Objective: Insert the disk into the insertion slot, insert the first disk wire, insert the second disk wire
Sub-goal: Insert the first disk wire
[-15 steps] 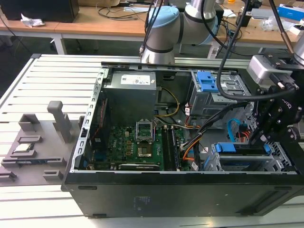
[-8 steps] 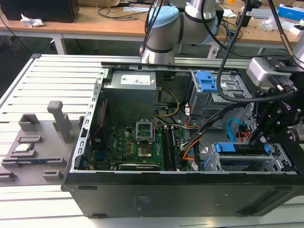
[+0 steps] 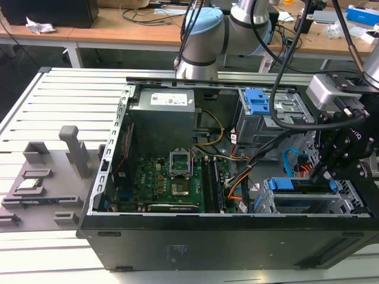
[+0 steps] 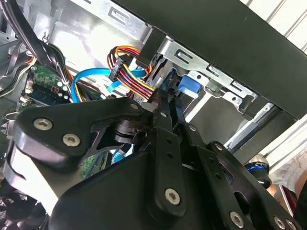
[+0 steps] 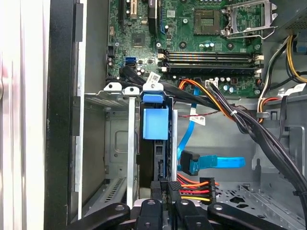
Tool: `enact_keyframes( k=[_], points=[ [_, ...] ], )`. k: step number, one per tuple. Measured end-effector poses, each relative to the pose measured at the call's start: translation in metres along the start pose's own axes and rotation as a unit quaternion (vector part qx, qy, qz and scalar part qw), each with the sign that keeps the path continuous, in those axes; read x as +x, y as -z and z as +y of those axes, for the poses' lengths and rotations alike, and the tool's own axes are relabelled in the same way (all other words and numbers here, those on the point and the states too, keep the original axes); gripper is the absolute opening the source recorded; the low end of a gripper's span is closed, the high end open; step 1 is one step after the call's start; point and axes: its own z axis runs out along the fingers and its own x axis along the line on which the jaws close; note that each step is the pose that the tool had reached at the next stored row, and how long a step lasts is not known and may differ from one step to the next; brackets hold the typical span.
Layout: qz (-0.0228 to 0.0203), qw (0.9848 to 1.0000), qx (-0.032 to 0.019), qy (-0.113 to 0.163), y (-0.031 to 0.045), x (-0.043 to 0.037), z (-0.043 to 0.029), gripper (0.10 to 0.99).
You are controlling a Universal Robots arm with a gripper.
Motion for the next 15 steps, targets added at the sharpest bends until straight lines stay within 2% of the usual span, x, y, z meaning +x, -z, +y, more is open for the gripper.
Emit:
enact_keyframes(
  k=[7,8,15],
  points=[
    [0.0002,1.0000,-0.0001,0.000,-0.0007,0.0000,0.0000,0.180],
    [0.0008,1.0000,0.0000,0.000,-0.0001,0.0000,0.0000,0.247],
    [0.0008,1.0000,0.0000,0.000,0.0282,-0.0011,0.0013,0.235]
  ],
)
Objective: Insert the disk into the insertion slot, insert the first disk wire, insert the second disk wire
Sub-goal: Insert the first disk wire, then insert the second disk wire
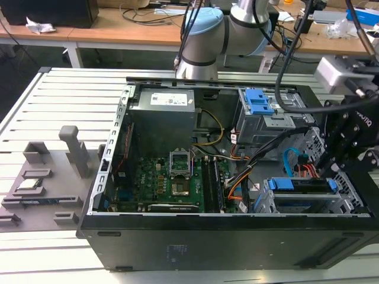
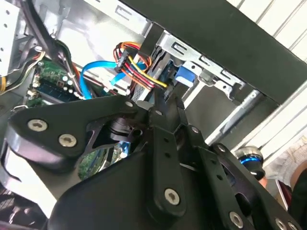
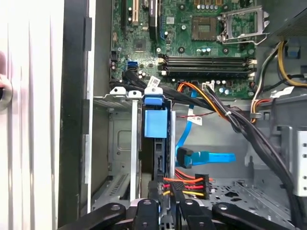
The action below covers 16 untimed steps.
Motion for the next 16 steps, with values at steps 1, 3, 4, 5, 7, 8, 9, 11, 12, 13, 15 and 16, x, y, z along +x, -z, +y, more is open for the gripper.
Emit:
enact_keyframes(
  k=[1,3,4,5,7,8,9,11,12,13,15,16],
  points=[
    [-0.0001,1.0000,0.0000,0.000,0.0044,-0.0004,0.0002,0.235],
    [0.0000,1.0000,0.0000,0.000,0.0183,-0.0009,0.0008,0.106],
    [0.0000,1.0000,0.0000,0.000,0.0258,-0.0007,0.0012,0.106],
    [-0.0001,1.0000,0.0000,0.000,0.0270,-0.0006,0.0012,0.106],
    [-0.0001,1.0000,0.0000,0.000,0.0273,-0.0006,0.0012,0.106],
    [-0.0001,1.0000,0.0000,0.000,0.0274,-0.0006,0.0012,0.106],
    [-0.0001,1.0000,0.0000,0.000,0.0274,-0.0006,0.0012,0.106],
    [0.0000,1.0000,0.0000,0.000,0.0275,-0.0006,0.0012,0.106],
    [0.0000,1.0000,0.0000,0.000,0.0276,-0.0006,0.0012,0.106],
    [0.0000,1.0000,0.0000,0.000,0.0276,-0.0006,0.0012,0.106],
    [0.0000,1.0000,0.0000,0.000,0.0277,-0.0006,0.0012,0.106],
    [0.0000,1.0000,0.0000,0.000,0.0278,-0.0006,0.0012,0.173]
  ],
)
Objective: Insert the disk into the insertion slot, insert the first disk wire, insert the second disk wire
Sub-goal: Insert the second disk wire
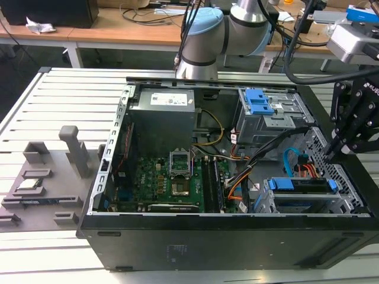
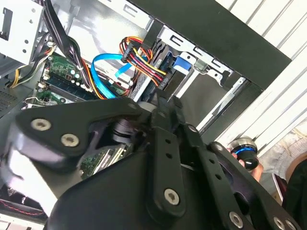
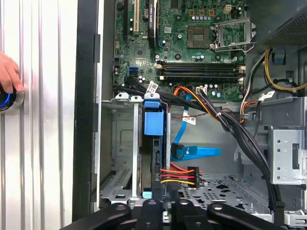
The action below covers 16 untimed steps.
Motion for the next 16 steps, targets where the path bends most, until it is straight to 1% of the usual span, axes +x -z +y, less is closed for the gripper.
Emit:
enact_keyframes(
  k=[1,2,3,6,9,10,11,12,13,15,16],
  points=[
    [0.0000,1.0000,0.0000,0.000,0.0001,0.0000,0.0000,0.235],
    [0.0000,1.0000,0.0000,0.000,0.0001,0.0000,0.0000,0.235],
    [0.0000,1.0000,0.0000,0.000,0.0001,0.0000,0.0000,0.302],
    [-0.0003,1.0000,0.0000,0.000,-0.0010,-0.0010,0.0001,0.302],
    [-0.0008,1.0000,0.0000,0.000,-0.0066,-0.0066,0.0039,0.302],
    [-0.0007,1.0000,0.0000,0.000,-0.0090,-0.0089,0.0099,0.302],
    [-0.0006,1.0000,0.0000,0.000,-0.0113,-0.0100,0.0202,0.302],
    [-0.0003,1.0000,0.0001,0.000,-0.0138,-0.0105,0.0263,0.302],
    [-0.0001,1.0000,0.0001,0.000,-0.0167,-0.0111,0.0302,0.302],
    [0.0005,1.0000,0.0001,0.000,-0.0196,-0.0118,0.0336,0.302],
    [0.0014,1.0000,0.0001,0.000,-0.0213,-0.0119,0.0351,0.302]
  ],
)
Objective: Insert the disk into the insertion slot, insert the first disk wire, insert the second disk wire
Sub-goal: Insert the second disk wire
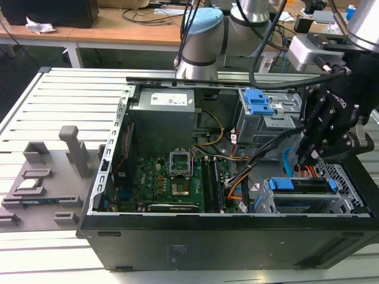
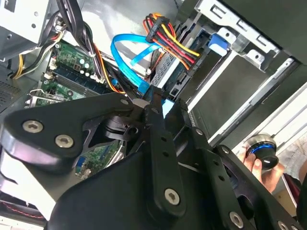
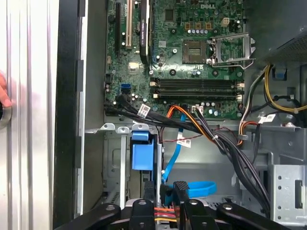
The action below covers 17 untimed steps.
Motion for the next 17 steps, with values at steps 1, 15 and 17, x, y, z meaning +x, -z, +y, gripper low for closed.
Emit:
enact_keyframes(
  k=[1,15,17],
  points=[
    [0.0009,1.0000,0.0000,0.000,-0.0013,-0.0001,0.0006,0.302],
    [0.0033,1.0000,0.0001,0.000,-0.0024,0.0045,0.0006,0.161],
    [0.0043,1.0000,0.0000,0.000,-0.0051,0.0056,-0.0012,0.161]
  ],
)
